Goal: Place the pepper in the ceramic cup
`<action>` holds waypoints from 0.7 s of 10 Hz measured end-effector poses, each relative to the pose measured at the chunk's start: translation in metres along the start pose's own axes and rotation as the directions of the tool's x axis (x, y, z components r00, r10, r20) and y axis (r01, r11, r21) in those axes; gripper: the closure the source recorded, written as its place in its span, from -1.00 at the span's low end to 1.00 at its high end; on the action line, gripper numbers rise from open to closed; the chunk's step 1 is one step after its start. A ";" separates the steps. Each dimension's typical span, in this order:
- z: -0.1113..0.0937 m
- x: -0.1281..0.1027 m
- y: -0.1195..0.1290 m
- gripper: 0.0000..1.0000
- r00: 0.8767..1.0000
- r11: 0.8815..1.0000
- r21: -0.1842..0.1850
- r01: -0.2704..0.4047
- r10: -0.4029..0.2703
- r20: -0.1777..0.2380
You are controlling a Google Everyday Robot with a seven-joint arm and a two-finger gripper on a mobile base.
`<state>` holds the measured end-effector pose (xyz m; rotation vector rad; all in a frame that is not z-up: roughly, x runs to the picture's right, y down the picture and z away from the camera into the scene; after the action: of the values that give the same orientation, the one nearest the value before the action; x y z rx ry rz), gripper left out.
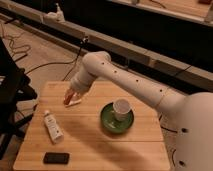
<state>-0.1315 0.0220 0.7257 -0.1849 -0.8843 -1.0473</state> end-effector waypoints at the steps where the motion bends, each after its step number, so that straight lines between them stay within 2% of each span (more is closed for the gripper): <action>1: -0.026 0.014 0.019 1.00 0.997 0.998 -0.019 -0.056 0.055 -0.058; 2: -0.040 0.019 0.028 1.00 0.992 0.996 -0.027 -0.088 0.085 -0.088; 4: -0.076 0.025 0.061 1.00 0.972 0.981 -0.051 -0.187 0.177 -0.155; 7: -0.114 0.021 0.107 1.00 0.933 0.947 -0.089 -0.309 0.284 -0.220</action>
<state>0.0222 0.0037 0.6942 -0.2989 -0.5840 -0.8198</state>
